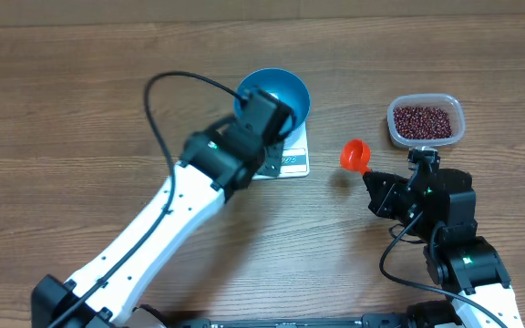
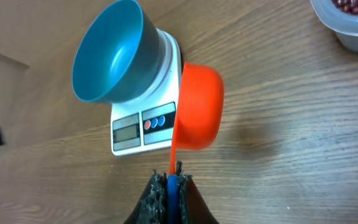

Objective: Scoop item into bowl and weigh 150g on scale

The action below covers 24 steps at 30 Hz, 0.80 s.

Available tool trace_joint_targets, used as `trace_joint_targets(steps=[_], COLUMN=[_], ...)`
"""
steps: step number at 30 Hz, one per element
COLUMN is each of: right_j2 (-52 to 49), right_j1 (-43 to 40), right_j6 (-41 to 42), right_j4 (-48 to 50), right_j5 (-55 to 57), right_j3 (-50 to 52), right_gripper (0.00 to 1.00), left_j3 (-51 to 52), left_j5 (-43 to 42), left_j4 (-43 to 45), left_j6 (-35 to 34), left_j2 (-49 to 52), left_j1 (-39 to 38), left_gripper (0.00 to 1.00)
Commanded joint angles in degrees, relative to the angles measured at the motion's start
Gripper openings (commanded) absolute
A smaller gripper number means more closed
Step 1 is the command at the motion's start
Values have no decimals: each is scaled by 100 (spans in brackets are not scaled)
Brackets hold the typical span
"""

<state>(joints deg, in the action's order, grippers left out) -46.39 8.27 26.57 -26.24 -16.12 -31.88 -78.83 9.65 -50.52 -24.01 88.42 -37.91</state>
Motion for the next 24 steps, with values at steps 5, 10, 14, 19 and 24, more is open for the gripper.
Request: trace_joint_targets(steps=[5,10,14,19,24], right_j2=[52,52,52,52,52], right_j1=[-243,-590,-901,-1174,-1222], right_j6=[-136,-133,-136,-140,-142], right_j4=[-31,-229,-389,-431,-492], right_j5=[63,57,-76,-348,-350], right_j3=[-122,-127,-127,-127,-127], right_gripper=[4,4,3,4,4], left_j3=[870,1274,1388,1388,1388], left_j5=[-4,48,140,243,612], left_j4=[1001,1624,1967,2299,2518], left_j6=[367,367,369,393,393], left_j2=[42,72,271,750,1137], left_j1=[-332,-297,-297,-297,-297], left_gripper=[4,4,4,4,4])
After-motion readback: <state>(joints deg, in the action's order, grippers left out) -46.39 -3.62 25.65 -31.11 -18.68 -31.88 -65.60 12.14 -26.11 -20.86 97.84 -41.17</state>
